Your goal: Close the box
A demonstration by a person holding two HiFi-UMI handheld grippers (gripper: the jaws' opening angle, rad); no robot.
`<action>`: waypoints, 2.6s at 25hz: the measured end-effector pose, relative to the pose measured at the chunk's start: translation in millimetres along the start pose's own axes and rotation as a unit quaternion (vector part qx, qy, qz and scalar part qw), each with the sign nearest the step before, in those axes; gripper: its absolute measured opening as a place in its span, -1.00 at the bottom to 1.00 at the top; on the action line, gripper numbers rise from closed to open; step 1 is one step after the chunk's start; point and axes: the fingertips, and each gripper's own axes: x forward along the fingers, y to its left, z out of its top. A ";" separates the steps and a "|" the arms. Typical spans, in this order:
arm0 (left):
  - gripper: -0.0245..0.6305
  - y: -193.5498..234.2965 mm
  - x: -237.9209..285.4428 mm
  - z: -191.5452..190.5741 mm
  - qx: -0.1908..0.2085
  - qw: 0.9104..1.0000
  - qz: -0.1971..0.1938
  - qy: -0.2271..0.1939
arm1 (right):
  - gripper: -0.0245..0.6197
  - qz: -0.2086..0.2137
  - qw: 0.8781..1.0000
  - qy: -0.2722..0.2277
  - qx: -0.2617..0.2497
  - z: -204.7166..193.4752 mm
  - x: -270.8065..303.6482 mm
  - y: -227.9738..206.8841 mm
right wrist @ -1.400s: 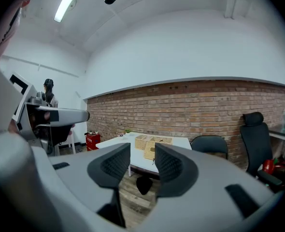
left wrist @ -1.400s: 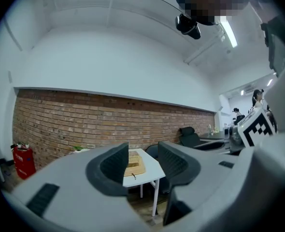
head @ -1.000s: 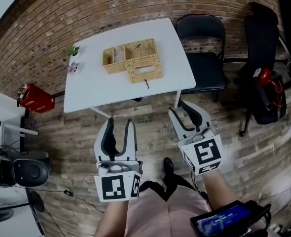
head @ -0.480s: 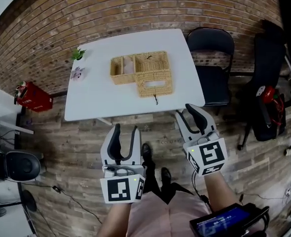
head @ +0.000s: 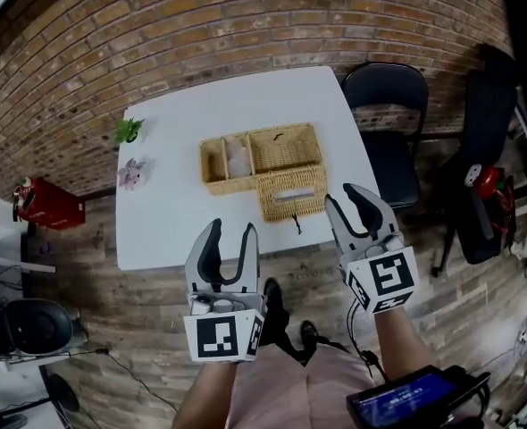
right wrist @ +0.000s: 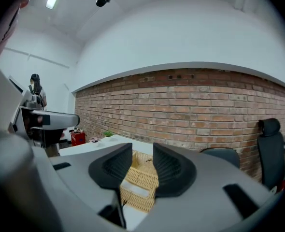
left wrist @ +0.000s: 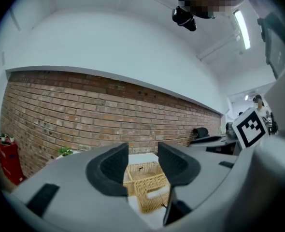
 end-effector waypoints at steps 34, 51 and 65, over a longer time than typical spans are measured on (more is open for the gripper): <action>-0.30 -4.7 105.3 -151.4 -0.030 0.987 -0.094 0.125 | -0.25 0.089 0.987 0.111 0.070 -143.8 79.8 -36.1; -0.27 -22.6 105.4 -182.8 -0.043 0.978 -0.104 0.174 | -0.48 0.122 0.973 0.157 0.119 -182.4 69.6 -31.6; -0.27 -17.0 92.3 -117.4 -0.006 0.986 -0.113 0.121 | -0.53 0.215 0.888 0.157 0.375 -140.0 42.5 -19.9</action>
